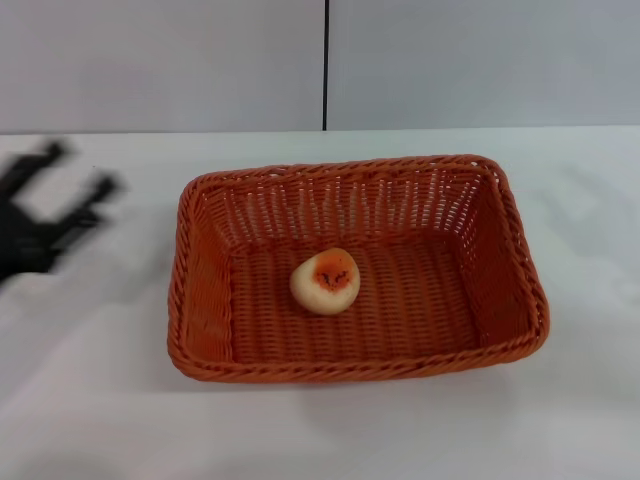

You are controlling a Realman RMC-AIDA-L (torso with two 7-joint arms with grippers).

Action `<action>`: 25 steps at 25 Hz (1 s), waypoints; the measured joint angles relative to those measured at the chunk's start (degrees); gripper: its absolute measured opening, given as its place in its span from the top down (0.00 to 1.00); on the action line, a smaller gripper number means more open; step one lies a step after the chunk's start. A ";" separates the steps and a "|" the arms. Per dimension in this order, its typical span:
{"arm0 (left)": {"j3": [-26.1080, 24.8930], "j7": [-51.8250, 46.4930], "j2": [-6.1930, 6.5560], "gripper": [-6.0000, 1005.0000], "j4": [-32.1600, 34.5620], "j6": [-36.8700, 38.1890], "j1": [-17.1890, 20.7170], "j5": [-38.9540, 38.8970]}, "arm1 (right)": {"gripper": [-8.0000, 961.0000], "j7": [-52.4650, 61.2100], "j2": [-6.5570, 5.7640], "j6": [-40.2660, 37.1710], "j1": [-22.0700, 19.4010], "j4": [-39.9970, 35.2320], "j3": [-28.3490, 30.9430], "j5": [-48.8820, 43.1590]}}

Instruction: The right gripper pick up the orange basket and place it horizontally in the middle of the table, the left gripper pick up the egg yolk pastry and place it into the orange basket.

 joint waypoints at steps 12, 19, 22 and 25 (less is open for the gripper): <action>-10.97 3.85 -0.22 0.22 0.10 -0.07 13.27 -11.75 | 0.39 -13.60 0.31 -0.73 -2.61 11.79 21.53 0.36; -11.03 5.36 -0.13 0.22 2.70 1.75 15.07 -17.09 | 0.39 -21.55 0.47 -0.47 -0.79 20.08 29.81 0.40; -11.05 5.56 -0.12 0.22 2.98 2.43 14.94 -17.42 | 0.39 -22.63 0.51 -0.88 0.17 22.41 31.94 0.40; -11.06 5.57 -0.05 0.22 3.01 2.52 14.91 -17.46 | 0.39 -22.68 0.54 -1.58 0.97 23.63 32.74 0.38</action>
